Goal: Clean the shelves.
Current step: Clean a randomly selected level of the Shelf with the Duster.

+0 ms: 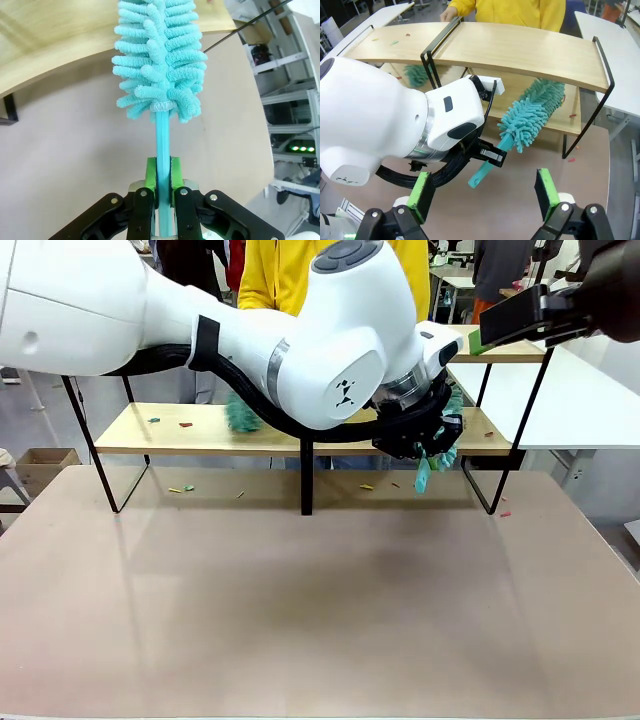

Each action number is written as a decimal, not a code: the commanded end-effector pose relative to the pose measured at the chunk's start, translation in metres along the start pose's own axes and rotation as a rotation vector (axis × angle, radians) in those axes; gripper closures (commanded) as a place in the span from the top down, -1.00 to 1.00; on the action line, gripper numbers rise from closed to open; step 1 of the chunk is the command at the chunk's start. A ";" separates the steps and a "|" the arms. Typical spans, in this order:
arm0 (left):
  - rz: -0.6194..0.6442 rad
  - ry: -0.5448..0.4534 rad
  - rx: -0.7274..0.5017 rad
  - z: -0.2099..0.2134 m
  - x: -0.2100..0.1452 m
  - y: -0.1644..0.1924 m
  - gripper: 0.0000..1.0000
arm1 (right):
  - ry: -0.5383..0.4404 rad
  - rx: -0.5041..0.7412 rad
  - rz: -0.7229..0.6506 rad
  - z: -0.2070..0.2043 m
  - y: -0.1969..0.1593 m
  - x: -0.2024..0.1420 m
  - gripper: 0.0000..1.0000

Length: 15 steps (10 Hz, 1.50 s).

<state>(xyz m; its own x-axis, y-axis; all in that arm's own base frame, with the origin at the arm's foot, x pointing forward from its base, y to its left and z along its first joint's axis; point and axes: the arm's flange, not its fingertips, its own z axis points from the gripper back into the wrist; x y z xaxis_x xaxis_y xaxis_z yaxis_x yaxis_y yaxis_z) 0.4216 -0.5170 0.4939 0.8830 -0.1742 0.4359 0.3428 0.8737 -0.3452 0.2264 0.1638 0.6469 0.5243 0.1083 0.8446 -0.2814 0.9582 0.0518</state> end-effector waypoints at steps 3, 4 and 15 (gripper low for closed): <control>-0.152 0.115 -0.082 -0.001 0.005 -0.001 -0.75 | -0.002 -0.002 -0.004 0.000 0.000 0.000 1.00; -0.178 0.148 -0.117 -0.001 0.004 -0.001 -0.75 | -0.002 -0.002 -0.004 0.000 0.000 0.000 1.00; -0.047 0.147 -0.357 0.058 -0.006 0.037 -0.75 | -0.002 -0.002 -0.004 0.000 0.000 0.000 1.00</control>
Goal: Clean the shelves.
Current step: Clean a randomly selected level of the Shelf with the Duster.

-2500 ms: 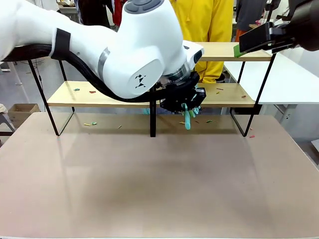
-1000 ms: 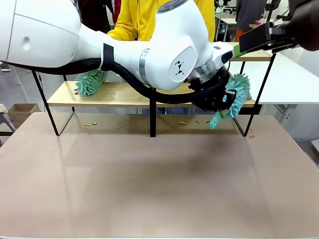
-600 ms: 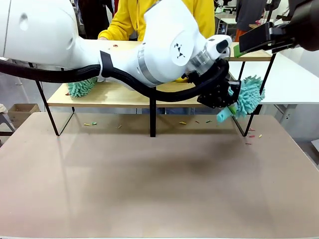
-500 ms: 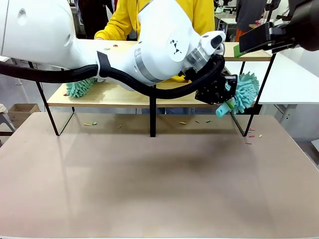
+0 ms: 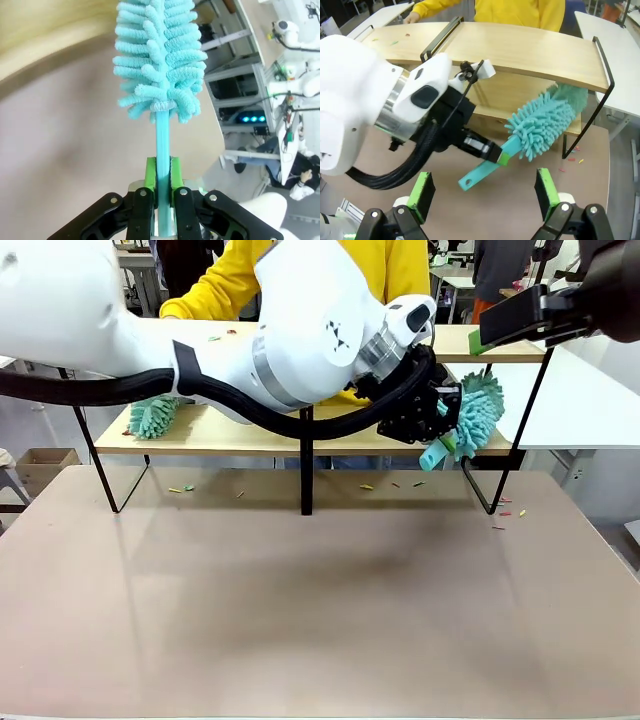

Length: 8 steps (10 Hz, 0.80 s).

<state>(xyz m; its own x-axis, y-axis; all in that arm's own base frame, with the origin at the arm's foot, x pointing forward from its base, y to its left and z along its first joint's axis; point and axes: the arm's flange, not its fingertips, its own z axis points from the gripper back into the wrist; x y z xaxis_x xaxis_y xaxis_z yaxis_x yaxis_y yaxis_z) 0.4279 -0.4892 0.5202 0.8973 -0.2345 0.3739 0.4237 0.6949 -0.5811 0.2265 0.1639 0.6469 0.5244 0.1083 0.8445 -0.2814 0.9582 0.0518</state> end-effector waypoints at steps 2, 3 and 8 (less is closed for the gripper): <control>-0.107 0.199 -0.046 0.064 -0.059 0.028 -0.75 | -0.003 -0.002 -0.004 0.001 0.000 0.000 1.00; -0.146 0.268 -0.043 0.076 -0.072 0.036 -0.75 | -0.003 -0.002 -0.004 0.001 0.000 0.000 1.00; -0.149 0.196 -0.045 0.108 -0.080 0.059 -0.75 | -0.003 -0.002 -0.004 0.001 0.000 0.000 1.00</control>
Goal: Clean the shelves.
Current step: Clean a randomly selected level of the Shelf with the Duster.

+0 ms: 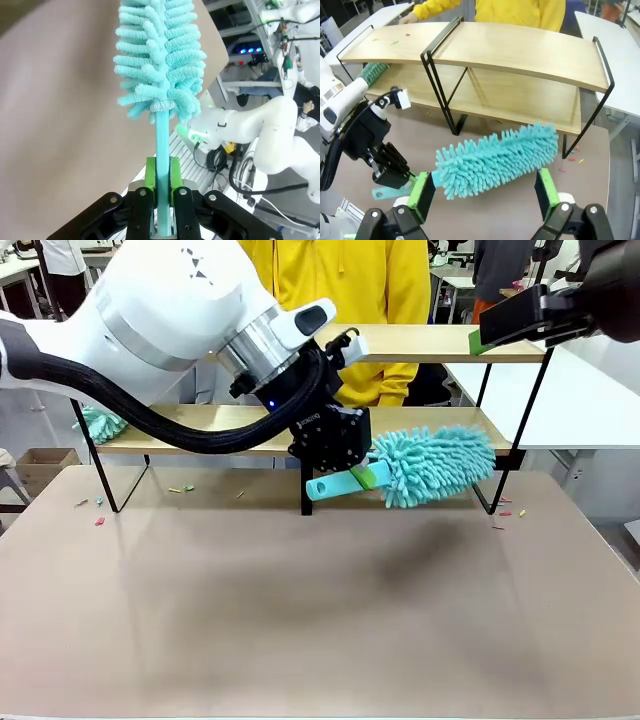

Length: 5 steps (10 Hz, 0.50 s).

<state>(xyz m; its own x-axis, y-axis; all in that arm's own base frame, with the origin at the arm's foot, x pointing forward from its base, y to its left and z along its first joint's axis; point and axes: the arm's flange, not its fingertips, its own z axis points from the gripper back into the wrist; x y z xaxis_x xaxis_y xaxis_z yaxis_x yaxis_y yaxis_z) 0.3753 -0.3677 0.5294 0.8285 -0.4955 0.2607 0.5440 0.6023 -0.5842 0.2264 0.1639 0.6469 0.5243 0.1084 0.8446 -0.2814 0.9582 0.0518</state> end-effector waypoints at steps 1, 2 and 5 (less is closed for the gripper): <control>-0.036 -0.109 0.006 0.030 -0.016 0.008 -0.75 | -0.003 -0.002 -0.004 0.001 0.000 0.000 1.00; -0.037 -0.120 0.003 0.036 -0.016 0.010 -0.75 | -0.003 -0.002 -0.004 0.001 0.000 0.000 1.00; -0.078 -0.090 -0.056 0.031 -0.009 0.009 -0.75 | -0.003 -0.002 -0.004 0.001 0.000 0.000 1.00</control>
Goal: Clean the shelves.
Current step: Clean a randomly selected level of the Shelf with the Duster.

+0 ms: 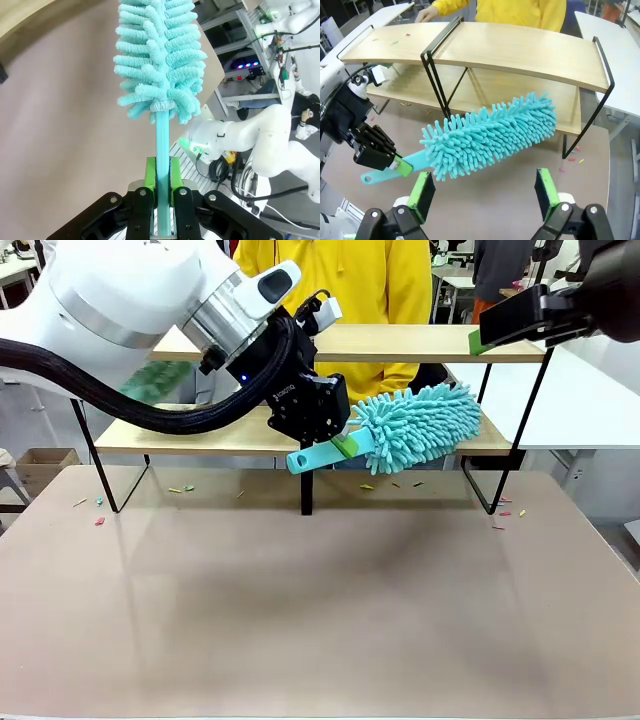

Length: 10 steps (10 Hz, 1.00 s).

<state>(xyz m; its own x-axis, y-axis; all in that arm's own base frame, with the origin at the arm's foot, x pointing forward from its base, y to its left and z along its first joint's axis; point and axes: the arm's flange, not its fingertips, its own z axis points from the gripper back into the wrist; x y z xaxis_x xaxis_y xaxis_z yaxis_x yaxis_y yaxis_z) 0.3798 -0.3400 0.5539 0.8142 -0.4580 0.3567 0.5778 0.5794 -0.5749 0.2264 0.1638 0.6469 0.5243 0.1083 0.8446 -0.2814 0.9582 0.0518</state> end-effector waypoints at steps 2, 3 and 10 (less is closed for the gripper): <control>-0.029 -0.013 -0.042 -0.005 -0.006 0.006 -0.75 | -0.002 -0.002 -0.004 0.000 0.000 0.000 1.00; -0.027 -0.015 -0.047 -0.003 -0.006 0.006 -0.75 | -0.002 -0.002 -0.004 0.000 0.000 0.000 1.00; -0.030 0.004 -0.038 0.029 -0.013 0.006 -0.75 | -0.002 -0.002 -0.004 0.000 0.000 0.000 1.00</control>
<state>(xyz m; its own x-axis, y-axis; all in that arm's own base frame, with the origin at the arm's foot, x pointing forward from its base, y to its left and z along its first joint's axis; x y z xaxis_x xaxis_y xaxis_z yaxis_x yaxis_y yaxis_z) 0.3783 -0.3347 0.5563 0.8067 -0.4754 0.3510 0.5851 0.5593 -0.5872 0.2264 0.1639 0.6469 0.5242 0.1083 0.8446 -0.2814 0.9582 0.0518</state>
